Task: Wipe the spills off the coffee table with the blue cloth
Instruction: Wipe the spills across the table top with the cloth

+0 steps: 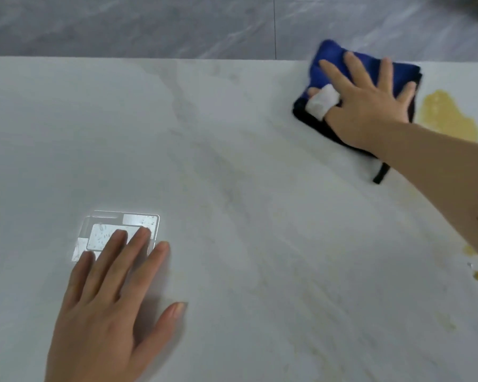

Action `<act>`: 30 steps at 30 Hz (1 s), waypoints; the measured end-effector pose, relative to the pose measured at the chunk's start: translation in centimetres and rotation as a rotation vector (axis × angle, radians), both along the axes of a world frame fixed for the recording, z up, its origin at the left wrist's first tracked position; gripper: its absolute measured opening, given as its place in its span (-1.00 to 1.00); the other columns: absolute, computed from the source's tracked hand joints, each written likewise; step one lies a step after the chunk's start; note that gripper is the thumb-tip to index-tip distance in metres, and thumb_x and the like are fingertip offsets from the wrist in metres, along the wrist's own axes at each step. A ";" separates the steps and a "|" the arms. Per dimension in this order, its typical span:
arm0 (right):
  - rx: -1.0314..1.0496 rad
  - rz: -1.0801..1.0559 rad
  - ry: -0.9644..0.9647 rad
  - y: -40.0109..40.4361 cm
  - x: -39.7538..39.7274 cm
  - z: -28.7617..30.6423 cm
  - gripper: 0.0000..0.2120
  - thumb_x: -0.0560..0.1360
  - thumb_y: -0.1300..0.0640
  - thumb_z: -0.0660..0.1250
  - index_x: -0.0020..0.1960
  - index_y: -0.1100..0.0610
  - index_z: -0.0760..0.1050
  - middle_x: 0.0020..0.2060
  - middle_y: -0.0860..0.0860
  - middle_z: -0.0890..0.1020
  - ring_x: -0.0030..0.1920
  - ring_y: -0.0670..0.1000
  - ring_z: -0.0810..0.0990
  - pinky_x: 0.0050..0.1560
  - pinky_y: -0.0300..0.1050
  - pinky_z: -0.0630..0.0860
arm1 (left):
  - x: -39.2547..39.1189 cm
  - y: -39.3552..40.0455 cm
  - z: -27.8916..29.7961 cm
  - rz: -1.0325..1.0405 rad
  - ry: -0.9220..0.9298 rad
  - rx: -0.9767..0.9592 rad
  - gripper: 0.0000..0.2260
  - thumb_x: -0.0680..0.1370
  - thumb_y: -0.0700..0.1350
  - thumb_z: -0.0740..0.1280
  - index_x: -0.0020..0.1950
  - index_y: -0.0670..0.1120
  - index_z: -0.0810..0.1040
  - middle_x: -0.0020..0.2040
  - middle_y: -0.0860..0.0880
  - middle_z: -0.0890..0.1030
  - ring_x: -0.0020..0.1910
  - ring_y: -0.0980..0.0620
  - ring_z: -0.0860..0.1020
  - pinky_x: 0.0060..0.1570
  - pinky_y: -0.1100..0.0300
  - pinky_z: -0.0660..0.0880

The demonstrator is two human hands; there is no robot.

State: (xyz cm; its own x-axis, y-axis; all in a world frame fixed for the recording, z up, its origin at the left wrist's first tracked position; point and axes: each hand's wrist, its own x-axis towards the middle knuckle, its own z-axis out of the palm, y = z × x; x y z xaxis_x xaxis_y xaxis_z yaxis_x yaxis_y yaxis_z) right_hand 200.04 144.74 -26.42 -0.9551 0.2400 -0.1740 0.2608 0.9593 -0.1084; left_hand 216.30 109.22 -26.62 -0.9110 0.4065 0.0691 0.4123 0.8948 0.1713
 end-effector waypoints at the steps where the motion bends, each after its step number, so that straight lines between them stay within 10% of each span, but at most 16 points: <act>1: 0.003 -0.049 -0.011 0.7 0.7 0.1 -0.43 0.48 -0.37 -0.19 0.46 -0.32 -0.17 0.53 -0.14 -0.14 0.49 0.23 -0.26 0.36 0.44 -0.26 | 0.0 0.1 0.0 0.002 0.004 0.004 -0.42 0.54 0.27 0.00 0.34 -0.10 0.40 0.37 -0.13 0.41 0.38 -0.10 0.29 0.31 -0.16 0.19; 22: -0.023 -0.190 -0.087 4.0 6.3 0.6 -0.32 0.39 -0.48 -0.22 0.46 -0.31 -0.21 0.52 -0.14 -0.19 0.49 0.21 -0.28 0.40 0.37 -0.23 | 0.0 0.1 0.2 0.007 -0.023 0.029 -0.44 0.52 0.29 0.01 0.36 -0.04 0.36 0.36 -0.10 0.42 0.40 -0.11 0.28 0.36 -0.10 0.18; 30: 0.079 0.062 -0.097 -2.3 9.9 -0.1 -0.25 0.27 -0.53 -0.41 0.42 -0.33 -0.36 0.51 -0.14 -0.25 0.48 0.22 -0.31 0.38 0.38 -0.20 | 0.2 0.1 0.1 -0.005 -0.016 0.008 -0.42 0.53 0.28 0.01 0.35 -0.08 0.38 0.37 -0.13 0.41 0.40 -0.11 0.28 0.37 -0.09 0.15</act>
